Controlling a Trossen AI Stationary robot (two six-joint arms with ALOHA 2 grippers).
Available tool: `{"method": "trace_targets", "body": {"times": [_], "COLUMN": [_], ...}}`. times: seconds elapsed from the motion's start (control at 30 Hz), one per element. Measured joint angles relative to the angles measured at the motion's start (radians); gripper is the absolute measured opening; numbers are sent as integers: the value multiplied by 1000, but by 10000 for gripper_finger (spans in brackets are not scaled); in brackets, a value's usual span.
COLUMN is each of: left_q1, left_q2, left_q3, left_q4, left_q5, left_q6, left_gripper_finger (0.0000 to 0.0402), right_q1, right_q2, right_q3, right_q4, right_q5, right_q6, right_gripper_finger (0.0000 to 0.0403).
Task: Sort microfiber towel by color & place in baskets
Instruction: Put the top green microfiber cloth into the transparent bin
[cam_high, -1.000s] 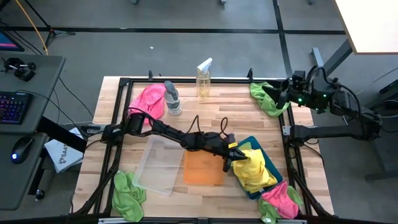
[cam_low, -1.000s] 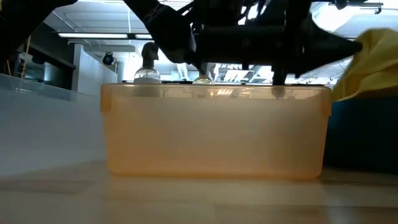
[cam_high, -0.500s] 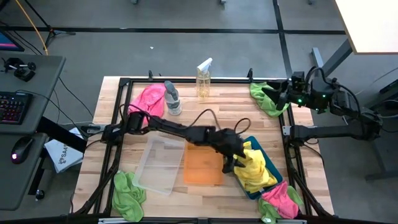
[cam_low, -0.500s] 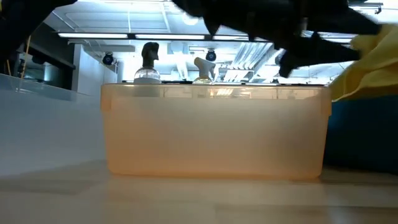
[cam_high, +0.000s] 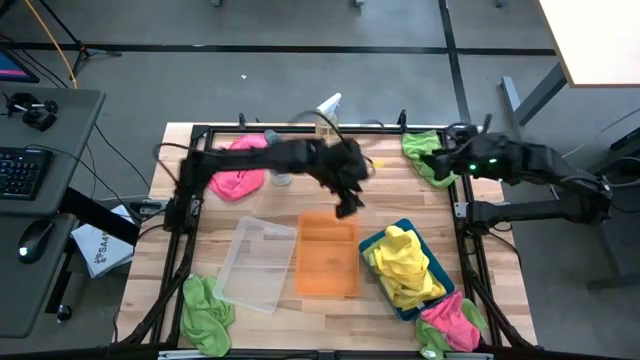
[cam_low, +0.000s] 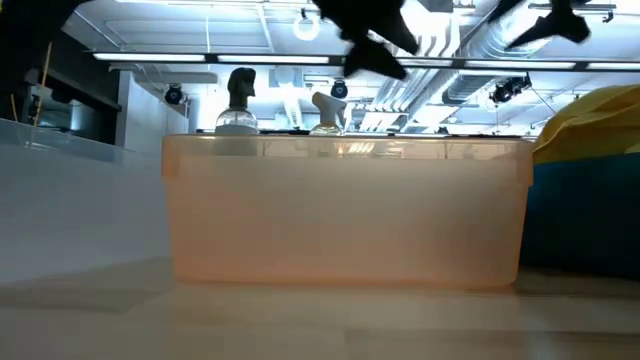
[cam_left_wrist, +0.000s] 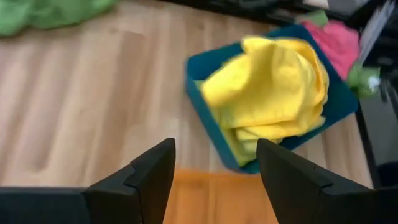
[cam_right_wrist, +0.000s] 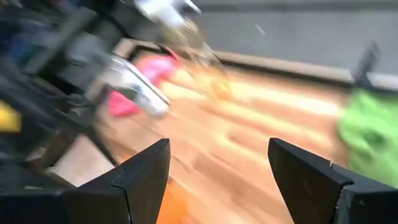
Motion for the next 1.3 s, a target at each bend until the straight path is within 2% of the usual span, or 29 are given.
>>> {"method": "trace_targets", "body": {"times": [0.1, 0.23, 0.5, 0.67, 0.87, 1.07, 1.13, 1.23, 1.3], "left_q1": [29, 53, 12, -45, -30, 36, 64, 105, 132], "left_q2": [-122, -316, -741, -910, -1010, -1110, -1151, -1214, -1253], "left_q3": [-87, -274, -782, -1000, -1067, -1067, -1067, -1067, -1066], "left_q4": [38, 132, 426, 588, 610, 628, 627, 627, 628], "left_q5": [-6, -65, -264, -356, -394, -194, -157, -149, -149], "left_q6": [-39, -122, -362, -449, -399, -232, -205, -172, -138], "left_gripper_finger": [204, 196, 188, 188, 188, 188, 188, 188, 188], "right_q1": [-2, -54, -392, -577, -697, -748, -740, -697, -644], "right_q2": [53, 158, 406, 531, 655, 815, 860, 899, 897], "right_q3": [-45, -151, -273, -300, -300, -300, -296, -293, -292], "right_q4": [-68, -31, -5, 77, 229, 278, 284, 284, 281], "right_q5": [18, 15, 0, 4, -40, -155, -187, -197, -209], "right_q6": [108, 151, -31, -81, -66, 20, 25, 34, 42], "right_gripper_finger": [268, 268, 268, 268, 268, 268, 264, 227, 169]}}
